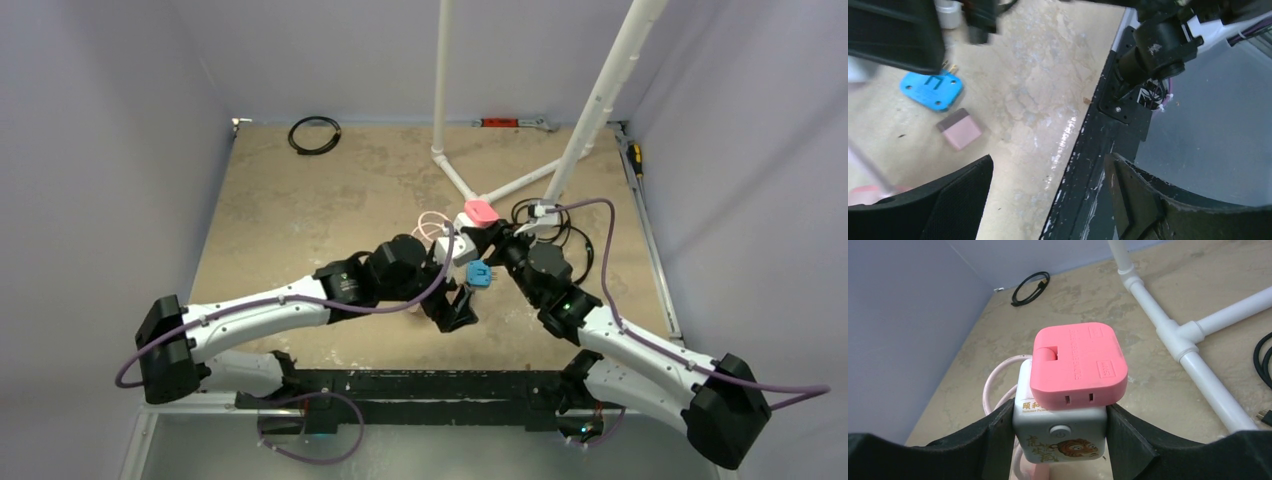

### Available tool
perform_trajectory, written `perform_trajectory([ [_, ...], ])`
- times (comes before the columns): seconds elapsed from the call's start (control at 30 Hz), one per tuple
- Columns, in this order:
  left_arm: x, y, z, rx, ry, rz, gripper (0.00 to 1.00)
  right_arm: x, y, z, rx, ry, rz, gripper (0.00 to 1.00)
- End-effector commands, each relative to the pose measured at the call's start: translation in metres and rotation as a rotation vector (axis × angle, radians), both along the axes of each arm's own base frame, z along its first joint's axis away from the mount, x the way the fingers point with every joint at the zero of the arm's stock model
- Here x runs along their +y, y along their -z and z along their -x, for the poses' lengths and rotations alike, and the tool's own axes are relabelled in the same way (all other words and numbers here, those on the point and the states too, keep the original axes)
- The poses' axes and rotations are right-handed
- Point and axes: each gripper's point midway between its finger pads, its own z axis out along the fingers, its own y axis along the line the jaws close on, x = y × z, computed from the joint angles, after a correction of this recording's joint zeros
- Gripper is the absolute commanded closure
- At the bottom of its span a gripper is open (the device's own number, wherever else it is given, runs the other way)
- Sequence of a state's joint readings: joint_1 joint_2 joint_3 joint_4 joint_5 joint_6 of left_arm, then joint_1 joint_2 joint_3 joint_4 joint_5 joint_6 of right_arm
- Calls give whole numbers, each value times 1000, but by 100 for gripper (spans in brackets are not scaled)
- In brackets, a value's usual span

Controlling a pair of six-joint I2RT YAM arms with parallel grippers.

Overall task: Pull the plug off the socket
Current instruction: Remove the plug from the socket.

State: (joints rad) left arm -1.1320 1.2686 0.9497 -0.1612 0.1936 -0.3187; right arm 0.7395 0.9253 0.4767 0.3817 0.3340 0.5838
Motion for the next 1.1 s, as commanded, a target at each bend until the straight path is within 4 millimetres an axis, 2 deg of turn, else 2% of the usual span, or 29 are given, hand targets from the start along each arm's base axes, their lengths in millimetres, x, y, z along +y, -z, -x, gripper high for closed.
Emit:
perform_trajectory([
  [0.0,23,-46,-30,-28,-43,53,19,14,-52,12,-157,-98,-165,100],
  [0.07,39,-66,-50,-70,-71,81,18,17,-59,23,-202,-154,-190,100],
  [0.2,58,-100,-67,-168,-52,118,16,23,-74,52,-313,-292,-227,100],
  [0.33,72,-105,-79,-221,-38,155,16,24,-88,78,-386,-394,-279,100],
  [0.43,78,-107,-84,-204,-35,228,15,25,-89,87,-394,-436,-291,100],
  [0.57,80,-83,-75,-156,24,232,15,23,-91,98,-410,-470,-369,100],
  [0.7,76,-63,-64,-88,67,246,15,26,-92,97,-412,-479,-391,100],
  [0.9,74,-52,-58,-33,83,253,15,28,-91,96,-414,-481,-432,100],
  [1.07,66,-37,-61,46,84,254,15,29,-95,95,-417,-484,-448,100],
])
